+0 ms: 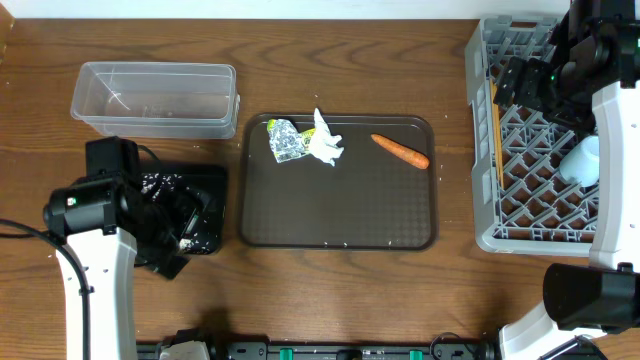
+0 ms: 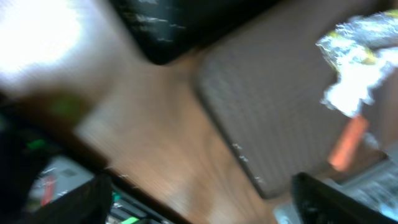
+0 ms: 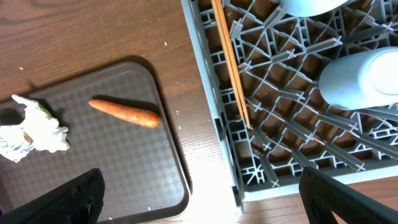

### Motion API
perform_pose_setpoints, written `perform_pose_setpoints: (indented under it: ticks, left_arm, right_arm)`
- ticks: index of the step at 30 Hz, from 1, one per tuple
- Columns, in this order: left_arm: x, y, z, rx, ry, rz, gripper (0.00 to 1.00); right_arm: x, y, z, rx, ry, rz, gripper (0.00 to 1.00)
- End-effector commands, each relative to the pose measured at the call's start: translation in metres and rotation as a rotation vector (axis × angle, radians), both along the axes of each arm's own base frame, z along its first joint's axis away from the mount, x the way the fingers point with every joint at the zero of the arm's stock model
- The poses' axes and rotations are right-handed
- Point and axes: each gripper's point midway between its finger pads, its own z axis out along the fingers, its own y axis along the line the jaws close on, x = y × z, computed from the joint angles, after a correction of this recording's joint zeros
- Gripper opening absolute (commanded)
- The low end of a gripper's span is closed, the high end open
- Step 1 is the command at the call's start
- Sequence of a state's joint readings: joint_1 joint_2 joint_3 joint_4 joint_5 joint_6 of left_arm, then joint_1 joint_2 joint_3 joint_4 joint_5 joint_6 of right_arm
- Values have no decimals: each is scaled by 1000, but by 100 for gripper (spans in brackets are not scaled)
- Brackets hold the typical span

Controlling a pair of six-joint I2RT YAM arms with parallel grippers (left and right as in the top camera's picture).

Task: Sort waste into correct bins and load items into the dishwasher rack
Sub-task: 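Move the left gripper to the crumpled white paper on the tray, then grasp the crumpled white paper with the left gripper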

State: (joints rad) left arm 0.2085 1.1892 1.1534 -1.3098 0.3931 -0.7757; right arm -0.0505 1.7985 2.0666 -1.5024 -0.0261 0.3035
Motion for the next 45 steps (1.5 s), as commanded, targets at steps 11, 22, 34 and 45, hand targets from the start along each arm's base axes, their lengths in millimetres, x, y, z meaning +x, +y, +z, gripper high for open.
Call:
perform_pose_setpoints:
  ticks: [11,22,34,45]
  left_arm:
    - [69,-123,53,-51,-364,-553,94]
    - [134,-160,16,272,-89,-656,98]
    - [182,-180,-70,334,5,-506,98]
    - [207,-218,-119,308,-30,-394,95]
  right_arm:
    - [0,0,-2,4,7,-10,99]
    - [0,0,-2,4,7,-10,99]
    - [0,0,-2,4,7,-10,99]
    - [0,0,-2,4,7,-10,99]
